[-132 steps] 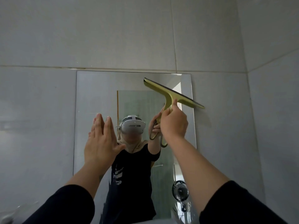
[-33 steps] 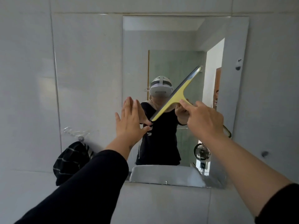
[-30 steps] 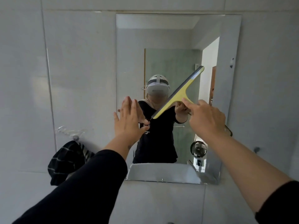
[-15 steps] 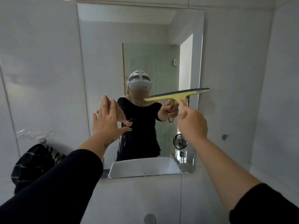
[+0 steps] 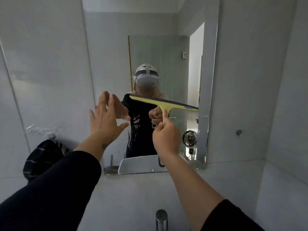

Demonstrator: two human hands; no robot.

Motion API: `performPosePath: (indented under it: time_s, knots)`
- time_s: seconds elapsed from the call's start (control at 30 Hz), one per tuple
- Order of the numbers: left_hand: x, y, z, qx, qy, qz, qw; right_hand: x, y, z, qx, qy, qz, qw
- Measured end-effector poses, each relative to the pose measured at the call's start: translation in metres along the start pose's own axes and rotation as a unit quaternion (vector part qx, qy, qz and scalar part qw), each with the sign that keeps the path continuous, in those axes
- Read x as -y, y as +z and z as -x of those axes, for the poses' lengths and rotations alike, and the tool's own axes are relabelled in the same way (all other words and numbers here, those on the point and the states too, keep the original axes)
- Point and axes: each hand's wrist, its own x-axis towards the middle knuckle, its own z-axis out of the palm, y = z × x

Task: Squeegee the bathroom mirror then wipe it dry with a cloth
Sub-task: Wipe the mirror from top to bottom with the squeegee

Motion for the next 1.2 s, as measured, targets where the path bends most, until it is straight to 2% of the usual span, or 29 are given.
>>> performPosePath:
  time_s: [0.2,0.4,0.57,0.73,0.9,1.2]
  knots:
    - [0.025,-0.007,0.010,0.014,-0.021,-0.010,1.000,0.019,0.036,0.027,0.029,-0.062,0.014,0.998]
    - [0.040,-0.007,0.020,0.027,-0.039,-0.018,0.999,0.025,0.054,0.046,0.103,-0.139,0.110,0.979]
    - [0.036,-0.001,0.030,0.045,-0.046,-0.003,0.998,0.018,0.034,0.036,0.151,-0.213,0.250,0.932]
    - [0.022,0.011,0.039,0.069,-0.047,0.007,0.997,0.004,-0.002,0.016,0.130,-0.288,0.349,0.882]
    - [0.002,0.021,0.043,0.080,-0.032,0.016,0.996,-0.012,-0.040,-0.001,0.102,-0.259,0.383,0.881]
    - [-0.020,0.031,0.039,0.088,-0.002,0.014,0.996,-0.058,-0.078,-0.020,0.066,-0.131,0.330,0.933]
